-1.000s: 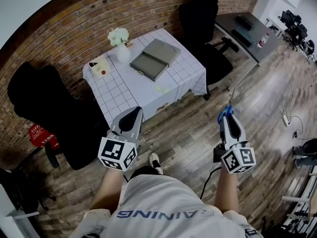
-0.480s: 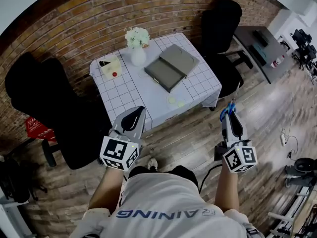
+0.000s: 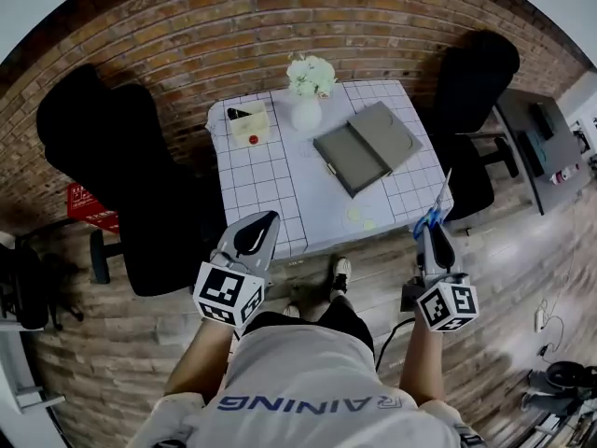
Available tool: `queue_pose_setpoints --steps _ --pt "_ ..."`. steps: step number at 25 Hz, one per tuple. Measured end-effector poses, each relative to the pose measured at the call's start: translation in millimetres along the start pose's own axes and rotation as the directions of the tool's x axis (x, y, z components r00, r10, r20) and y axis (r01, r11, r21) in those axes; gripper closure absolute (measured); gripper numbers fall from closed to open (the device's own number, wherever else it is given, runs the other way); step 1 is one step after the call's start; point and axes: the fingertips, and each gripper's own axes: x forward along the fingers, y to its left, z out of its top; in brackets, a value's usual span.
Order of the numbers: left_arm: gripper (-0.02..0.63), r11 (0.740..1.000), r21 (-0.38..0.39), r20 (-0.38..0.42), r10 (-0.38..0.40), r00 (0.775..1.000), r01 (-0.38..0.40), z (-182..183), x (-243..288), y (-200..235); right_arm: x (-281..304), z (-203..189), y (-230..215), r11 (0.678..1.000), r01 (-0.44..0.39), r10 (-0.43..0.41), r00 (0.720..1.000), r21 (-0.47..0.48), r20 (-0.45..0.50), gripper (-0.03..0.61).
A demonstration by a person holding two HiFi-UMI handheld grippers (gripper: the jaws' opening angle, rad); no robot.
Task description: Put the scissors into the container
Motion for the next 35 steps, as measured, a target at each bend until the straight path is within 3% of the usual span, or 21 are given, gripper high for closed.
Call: queue_pose_setpoints --steps 10,18,22,29,35 --pt "0.615 0.991 0.012 0.033 0.131 0.991 -0.131 44 112 16 116 23 -74 0.993 -0.115 0.115 0.993 0.002 -0.027 0.474" --pt "0.615 0.977 -0.017 -0.002 0.214 0.977 -0.214 49 188 16 203 33 -125 0.976 -0.22 0.218 0.971 -0.005 -0.096 0.474" --pt "0.615 0.965 -0.002 -0.035 0.26 0.965 -0.26 42 203 21 240 18 -126 0.96 -0.278 0.277 0.948 0.015 -0.156 0.474" --pt "0.615 0.958 -0.052 -0.084 0.278 0.957 -0.282 23 200 44 271 -14 -98 0.943 -0.331 0.323 0.909 0.016 -0.262 0.474" --pt "0.615 0.949 -0.061 -0.101 0.302 0.948 -0.308 15 184 77 292 -69 -62 0.93 -0.367 0.318 0.845 -0.033 -0.43 0.474"
